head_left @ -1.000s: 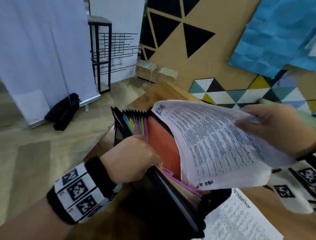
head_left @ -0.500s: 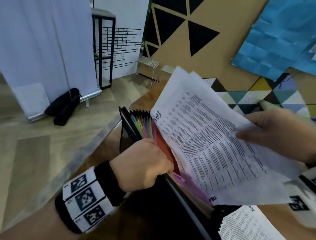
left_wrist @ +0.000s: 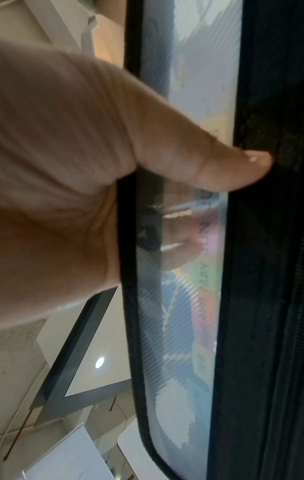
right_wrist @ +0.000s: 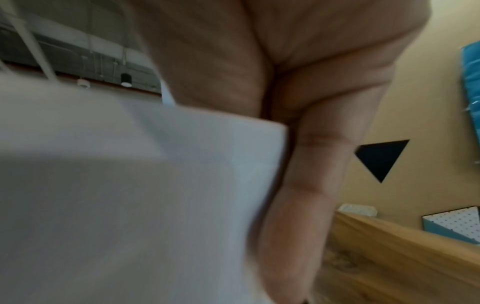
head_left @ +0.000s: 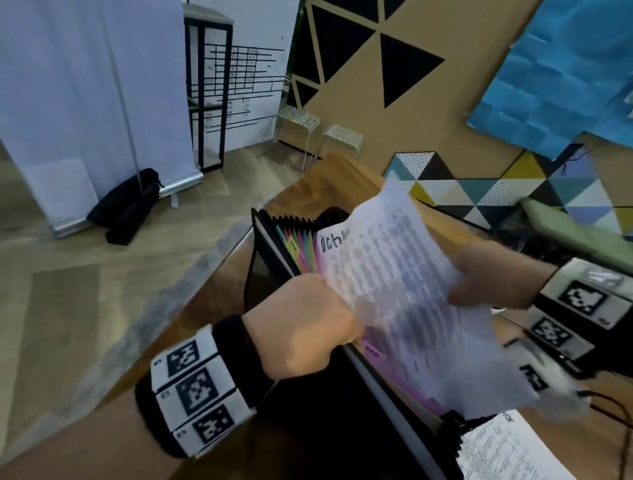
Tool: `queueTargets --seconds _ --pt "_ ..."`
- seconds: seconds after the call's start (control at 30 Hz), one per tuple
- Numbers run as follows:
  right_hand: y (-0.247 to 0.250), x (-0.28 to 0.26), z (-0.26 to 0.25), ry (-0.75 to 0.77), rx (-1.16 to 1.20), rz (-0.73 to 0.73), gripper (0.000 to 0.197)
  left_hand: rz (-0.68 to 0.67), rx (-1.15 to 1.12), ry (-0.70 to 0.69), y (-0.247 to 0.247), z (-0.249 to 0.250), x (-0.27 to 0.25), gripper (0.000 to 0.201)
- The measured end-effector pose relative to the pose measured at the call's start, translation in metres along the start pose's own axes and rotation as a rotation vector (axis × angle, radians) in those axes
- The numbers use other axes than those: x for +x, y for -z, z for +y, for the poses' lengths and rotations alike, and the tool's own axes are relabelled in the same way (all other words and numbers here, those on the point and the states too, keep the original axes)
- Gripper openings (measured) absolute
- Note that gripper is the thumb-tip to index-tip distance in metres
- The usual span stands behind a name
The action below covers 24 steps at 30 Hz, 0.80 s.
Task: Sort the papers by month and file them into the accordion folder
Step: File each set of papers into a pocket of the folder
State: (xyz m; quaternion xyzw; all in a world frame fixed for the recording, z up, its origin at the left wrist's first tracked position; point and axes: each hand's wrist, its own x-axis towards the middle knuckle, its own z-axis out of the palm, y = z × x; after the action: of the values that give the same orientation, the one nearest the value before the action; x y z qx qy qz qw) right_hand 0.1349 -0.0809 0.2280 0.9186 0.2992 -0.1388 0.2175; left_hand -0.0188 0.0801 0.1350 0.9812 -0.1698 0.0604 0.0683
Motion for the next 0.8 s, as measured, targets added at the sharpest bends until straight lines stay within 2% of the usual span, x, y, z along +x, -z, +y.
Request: queueTargets --seconds 0.03,0.17,0.33,0.43,0.53,0.6,0.7,0.77,0.8 --pt "0.005 -0.001 0.005 -0.021 0.014 0.002 0.010 0.003 -0.004 0.006 0.000 -0.001 0.000 0.034" --pt "0.024 -0.011 0.024 -0.028 0.071 0.021 0.027 0.017 -0.012 -0.026 -0.002 -0.005 0.000 0.030" --pt "0.026 -0.012 0.014 -0.002 0.046 0.012 0.023 0.021 -0.002 -0.059 -0.001 -0.006 0.006 0.027" --pt "0.018 -0.001 -0.005 0.059 -0.028 0.010 0.025 0.045 -0.034 -0.047 -0.002 -0.005 0.008 0.023" --pt "0.000 0.014 -0.026 0.181 0.065 0.019 0.017 0.034 -0.037 -0.030 -0.002 -0.004 0.007 0.024" --pt "-0.016 0.019 -0.034 0.250 0.110 -0.096 0.025 0.041 -0.052 -0.034 0.000 -0.005 0.005 0.028" --pt "-0.037 0.013 -0.028 0.257 0.311 -0.300 0.016 0.055 -0.081 -0.040 0.001 -0.009 0.000 0.031" --pt "-0.048 0.006 -0.020 0.267 0.368 -0.350 0.021 0.057 -0.081 -0.036 -0.001 -0.012 -0.003 0.034" --pt "-0.053 0.003 -0.019 0.290 0.333 -0.326 0.021 0.060 -0.080 -0.037 -0.002 -0.013 -0.004 0.034"
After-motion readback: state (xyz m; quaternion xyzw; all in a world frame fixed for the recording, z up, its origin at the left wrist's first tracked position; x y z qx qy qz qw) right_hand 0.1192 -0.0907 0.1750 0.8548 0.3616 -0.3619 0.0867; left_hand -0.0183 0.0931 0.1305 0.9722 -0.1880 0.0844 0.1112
